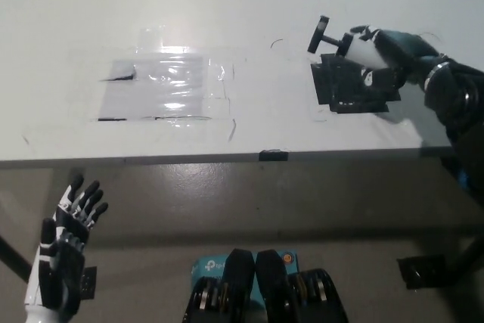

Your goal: The robot uses right hand to pick up a small white air pumper and uses its left hand to compress it, and then puts it on the desk

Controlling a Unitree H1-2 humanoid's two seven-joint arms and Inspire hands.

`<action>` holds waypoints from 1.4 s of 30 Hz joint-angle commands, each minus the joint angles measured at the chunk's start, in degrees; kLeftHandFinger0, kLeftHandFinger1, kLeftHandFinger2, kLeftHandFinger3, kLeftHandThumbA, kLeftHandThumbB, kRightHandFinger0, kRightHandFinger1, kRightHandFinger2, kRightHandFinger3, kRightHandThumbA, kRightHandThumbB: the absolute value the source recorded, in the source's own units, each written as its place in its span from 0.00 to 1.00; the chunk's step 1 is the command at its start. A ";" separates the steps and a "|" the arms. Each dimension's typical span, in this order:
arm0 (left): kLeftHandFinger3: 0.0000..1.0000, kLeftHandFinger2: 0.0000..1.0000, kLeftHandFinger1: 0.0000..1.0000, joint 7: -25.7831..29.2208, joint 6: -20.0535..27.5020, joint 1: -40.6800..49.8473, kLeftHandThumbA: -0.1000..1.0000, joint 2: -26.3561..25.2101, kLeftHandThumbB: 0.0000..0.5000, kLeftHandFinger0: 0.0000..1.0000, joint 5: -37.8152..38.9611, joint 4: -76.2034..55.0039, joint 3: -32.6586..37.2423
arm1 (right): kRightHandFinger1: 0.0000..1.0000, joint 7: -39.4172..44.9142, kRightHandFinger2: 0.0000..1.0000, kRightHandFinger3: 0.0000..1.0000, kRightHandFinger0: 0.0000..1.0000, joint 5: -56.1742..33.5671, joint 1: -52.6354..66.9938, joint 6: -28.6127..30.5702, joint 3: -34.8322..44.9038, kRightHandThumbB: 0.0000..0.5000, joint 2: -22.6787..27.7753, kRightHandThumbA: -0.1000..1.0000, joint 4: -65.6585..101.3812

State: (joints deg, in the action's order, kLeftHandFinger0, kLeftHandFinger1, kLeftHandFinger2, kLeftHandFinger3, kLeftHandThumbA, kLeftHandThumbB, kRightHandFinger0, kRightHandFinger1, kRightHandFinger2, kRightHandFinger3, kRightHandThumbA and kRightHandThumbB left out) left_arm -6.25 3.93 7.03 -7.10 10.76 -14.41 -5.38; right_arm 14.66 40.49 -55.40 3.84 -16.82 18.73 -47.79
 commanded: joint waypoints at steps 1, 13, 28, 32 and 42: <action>1.00 1.00 1.00 -1.32 3.21 1.12 1.00 -0.60 0.46 1.00 0.51 -1.20 0.30 | 0.68 -6.95 0.95 1.00 0.17 0.23 -3.30 3.82 -1.79 0.34 -0.63 0.00 -1.36; 1.00 1.00 1.00 -1.33 2.98 0.99 1.00 -0.45 0.44 1.00 1.33 -1.31 0.37 | 1.00 3.10 1.00 1.00 1.00 -3.85 -3.63 -0.14 -2.97 0.70 0.05 0.53 -0.99; 1.00 1.00 1.00 -1.28 2.45 1.32 1.00 0.17 0.49 1.00 1.87 -0.68 1.09 | 1.00 -1.69 1.00 1.00 1.00 -10.74 0.20 -0.01 6.24 0.79 3.02 0.85 17.52; 1.00 1.00 1.00 -0.91 1.93 0.57 1.00 0.34 0.50 1.00 1.67 -0.85 1.31 | 1.00 -3.24 1.00 1.00 1.00 -14.45 3.60 0.91 12.46 0.72 2.80 0.93 31.24; 1.00 1.00 1.00 -1.76 2.18 -3.69 1.00 -0.31 0.44 1.00 0.56 -0.34 2.39 | 1.00 -4.59 1.00 1.00 1.00 -25.54 29.27 -4.78 20.27 0.62 -5.09 1.00 75.99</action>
State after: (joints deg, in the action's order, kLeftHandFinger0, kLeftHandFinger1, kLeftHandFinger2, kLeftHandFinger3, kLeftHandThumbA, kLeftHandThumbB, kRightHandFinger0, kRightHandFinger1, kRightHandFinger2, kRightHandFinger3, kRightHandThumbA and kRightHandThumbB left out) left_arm -6.28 4.70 7.09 -6.53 11.82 -13.58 -4.31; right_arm 15.35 29.34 -38.85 2.52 -4.43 18.64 -5.49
